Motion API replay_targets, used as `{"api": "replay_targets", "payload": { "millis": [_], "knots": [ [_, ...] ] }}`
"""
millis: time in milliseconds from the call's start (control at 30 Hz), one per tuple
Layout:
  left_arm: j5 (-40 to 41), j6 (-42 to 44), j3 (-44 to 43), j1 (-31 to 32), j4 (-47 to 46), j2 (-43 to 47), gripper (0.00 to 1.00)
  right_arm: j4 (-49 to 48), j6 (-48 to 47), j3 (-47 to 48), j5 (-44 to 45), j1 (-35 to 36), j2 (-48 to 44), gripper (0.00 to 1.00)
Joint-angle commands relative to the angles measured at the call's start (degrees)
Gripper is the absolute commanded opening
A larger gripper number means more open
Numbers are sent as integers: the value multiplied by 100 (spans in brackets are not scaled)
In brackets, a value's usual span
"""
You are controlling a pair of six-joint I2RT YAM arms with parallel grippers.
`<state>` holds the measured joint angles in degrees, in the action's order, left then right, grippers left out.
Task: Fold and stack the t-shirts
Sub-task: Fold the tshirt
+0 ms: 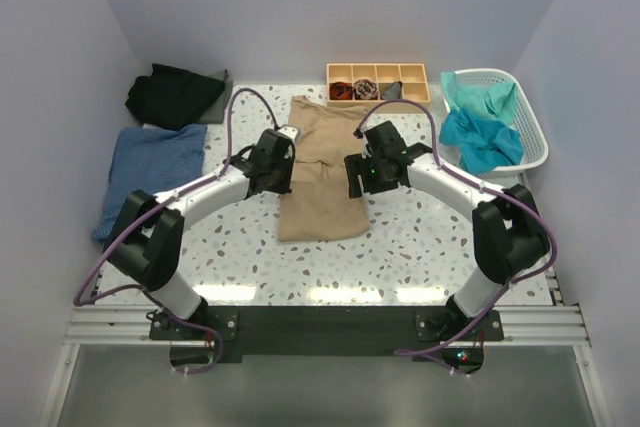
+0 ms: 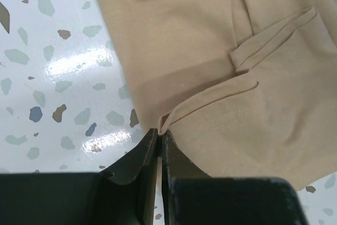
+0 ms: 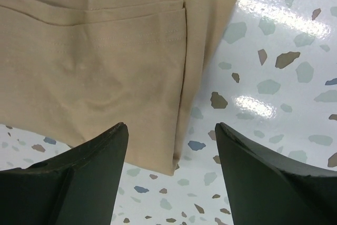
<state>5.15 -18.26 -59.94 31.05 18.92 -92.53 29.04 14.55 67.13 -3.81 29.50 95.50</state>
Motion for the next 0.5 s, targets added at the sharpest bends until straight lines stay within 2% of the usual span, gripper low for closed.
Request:
{"api": "replay_targets", "payload": {
  "millis": [0,167,467],
  "knots": [
    [496,235,-246,-37,-125,-273,10,-152,92,-25,-154,-23,56,71],
    [470,209,-343,-90,-239,-485,9,-363,154,-77,-374,-14,205,70],
    [285,156,-369,-99,-354,-652,9,-820,-21,247,-269,-23,820,60]
  ]
}}
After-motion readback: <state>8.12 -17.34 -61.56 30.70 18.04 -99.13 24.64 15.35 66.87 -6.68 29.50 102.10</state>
